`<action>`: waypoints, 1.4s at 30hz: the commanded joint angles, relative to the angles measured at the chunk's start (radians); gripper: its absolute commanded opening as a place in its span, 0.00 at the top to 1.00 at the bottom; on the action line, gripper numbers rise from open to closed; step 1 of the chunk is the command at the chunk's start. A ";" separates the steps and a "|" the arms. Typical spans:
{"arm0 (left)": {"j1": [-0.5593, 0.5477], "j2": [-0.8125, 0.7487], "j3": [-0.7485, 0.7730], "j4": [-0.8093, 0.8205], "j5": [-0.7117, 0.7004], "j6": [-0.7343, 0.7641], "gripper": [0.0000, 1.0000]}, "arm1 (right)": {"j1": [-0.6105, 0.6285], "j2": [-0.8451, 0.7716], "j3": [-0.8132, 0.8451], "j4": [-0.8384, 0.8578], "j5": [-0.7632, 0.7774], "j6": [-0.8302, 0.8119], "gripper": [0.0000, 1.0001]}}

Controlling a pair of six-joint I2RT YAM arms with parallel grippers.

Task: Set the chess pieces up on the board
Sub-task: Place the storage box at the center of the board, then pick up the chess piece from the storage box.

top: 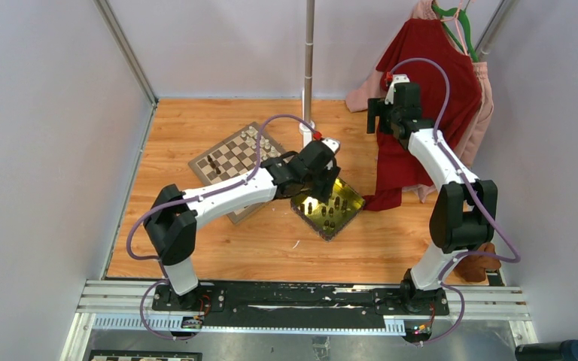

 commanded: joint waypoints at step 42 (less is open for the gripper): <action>0.091 0.183 0.037 -0.196 0.054 0.179 0.60 | -0.014 0.015 -0.015 0.024 -0.011 0.025 0.12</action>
